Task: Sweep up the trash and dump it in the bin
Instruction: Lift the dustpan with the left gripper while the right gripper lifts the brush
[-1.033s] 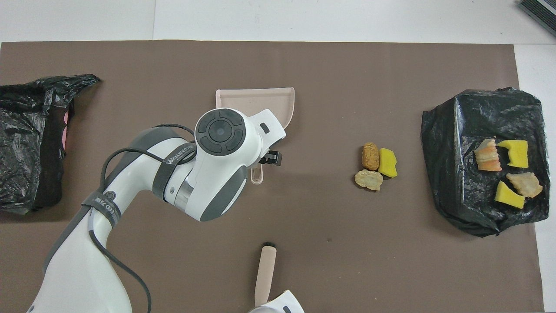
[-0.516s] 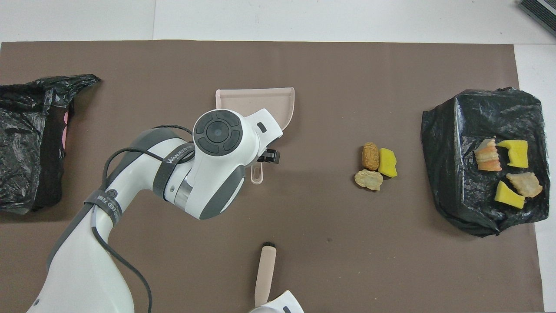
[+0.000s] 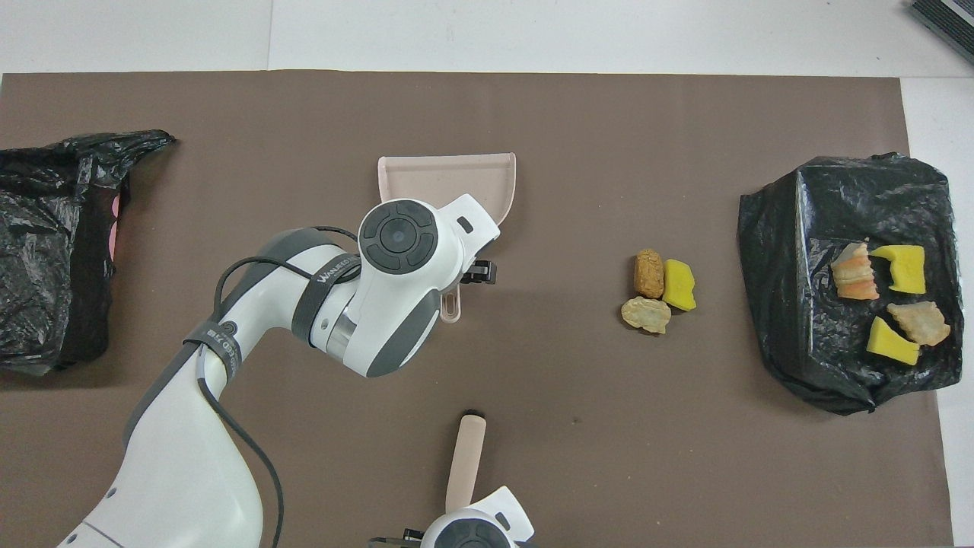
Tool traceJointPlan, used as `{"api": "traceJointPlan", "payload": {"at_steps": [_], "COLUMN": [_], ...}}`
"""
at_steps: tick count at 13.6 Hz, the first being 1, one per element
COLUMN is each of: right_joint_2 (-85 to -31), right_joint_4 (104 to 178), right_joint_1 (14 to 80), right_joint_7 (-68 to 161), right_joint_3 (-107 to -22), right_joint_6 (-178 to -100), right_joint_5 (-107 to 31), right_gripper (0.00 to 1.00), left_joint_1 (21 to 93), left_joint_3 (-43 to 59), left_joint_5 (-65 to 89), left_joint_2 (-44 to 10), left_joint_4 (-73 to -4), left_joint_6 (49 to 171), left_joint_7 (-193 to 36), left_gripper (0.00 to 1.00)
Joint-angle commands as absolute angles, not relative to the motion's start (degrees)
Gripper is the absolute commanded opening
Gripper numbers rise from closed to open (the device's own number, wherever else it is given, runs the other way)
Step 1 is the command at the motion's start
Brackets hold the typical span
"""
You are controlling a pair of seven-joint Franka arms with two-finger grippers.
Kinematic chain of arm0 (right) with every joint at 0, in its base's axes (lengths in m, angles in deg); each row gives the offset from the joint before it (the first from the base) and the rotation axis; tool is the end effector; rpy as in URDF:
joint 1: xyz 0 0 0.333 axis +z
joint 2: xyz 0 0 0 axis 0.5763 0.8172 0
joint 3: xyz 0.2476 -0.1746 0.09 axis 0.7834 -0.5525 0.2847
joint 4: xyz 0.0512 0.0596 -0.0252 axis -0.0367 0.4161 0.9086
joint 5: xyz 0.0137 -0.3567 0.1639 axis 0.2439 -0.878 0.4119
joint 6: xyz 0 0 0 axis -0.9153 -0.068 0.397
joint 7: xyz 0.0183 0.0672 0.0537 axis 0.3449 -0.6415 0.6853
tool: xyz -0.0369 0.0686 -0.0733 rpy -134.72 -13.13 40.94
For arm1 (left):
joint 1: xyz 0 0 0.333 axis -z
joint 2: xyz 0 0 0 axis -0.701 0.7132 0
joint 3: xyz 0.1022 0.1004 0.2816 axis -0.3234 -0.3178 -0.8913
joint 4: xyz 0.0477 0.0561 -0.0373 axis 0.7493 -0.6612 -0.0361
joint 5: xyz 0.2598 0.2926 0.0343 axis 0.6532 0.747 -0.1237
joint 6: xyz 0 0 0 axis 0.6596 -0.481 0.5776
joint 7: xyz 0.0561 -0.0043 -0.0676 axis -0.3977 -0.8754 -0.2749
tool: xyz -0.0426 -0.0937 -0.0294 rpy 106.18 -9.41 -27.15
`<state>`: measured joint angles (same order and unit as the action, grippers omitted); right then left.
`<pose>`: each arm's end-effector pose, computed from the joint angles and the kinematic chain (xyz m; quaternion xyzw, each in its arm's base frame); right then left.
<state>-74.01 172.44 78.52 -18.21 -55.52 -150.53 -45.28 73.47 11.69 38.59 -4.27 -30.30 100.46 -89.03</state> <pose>0.2415 0.4270 0.3267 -0.9809 0.1151 0.1516 0.0390 0.5399 -0.3840 0.3552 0.9949 -0.0851 0.0346 0.0409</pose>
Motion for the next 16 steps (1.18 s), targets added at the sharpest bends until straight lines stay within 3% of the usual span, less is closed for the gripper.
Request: {"api": "traceJointPlan", "payload": {"at_steps": [1, 3, 4, 9, 12, 16], "right_joint_2": [-76.53, -79.95, -81.79, -86.38, -84.72, -81.38], "right_joint_4": [171.27, 171.36, 171.36, 171.36, 169.96, 168.55], "right_joint_1": [74.06, 69.93, 67.73, 54.73, 48.57, 38.82], "right_joint_7": [-15.26, -13.25, -11.93, -1.57, 3.09, 15.64], "right_joint_3": [-55.50, -55.50, -55.50, -55.50, -55.41, -55.41], "right_joint_6": [-145.31, -139.17, -136.36, -127.46, -126.67, -127.54], "right_joint_5": [-47.16, -48.83, -49.54, -57.08, -69.09, -78.07], "right_gripper": [0.00, 0.00, 0.00, 0.00, 0.00, 0.00], "left_joint_1": [74.21, 74.04, 73.95, 73.51, 73.51, 74.21], "left_joint_3": [11.25, 11.16, 11.16, 11.07, 11.16, 11.16], "left_joint_5": [39.70, 39.70, 39.79, 44.44, 44.54, 44.54], "left_joint_2": [-4.82, -4.90, -4.82, -6.83, -10.43, -11.41], "left_joint_4": [-31.29, -30.86, -30.59, -30.50, -30.50, -31.11], "left_joint_6": [100.72, 100.80, 100.89, 99.85, 93.36, 89.03], "left_joint_7": [-90.38, -90.46, -90.12, -85.19, -72.60, -56.65], "left_gripper": [0.50, 0.15, 0.03, 0.00, 0.00, 0.00]}}
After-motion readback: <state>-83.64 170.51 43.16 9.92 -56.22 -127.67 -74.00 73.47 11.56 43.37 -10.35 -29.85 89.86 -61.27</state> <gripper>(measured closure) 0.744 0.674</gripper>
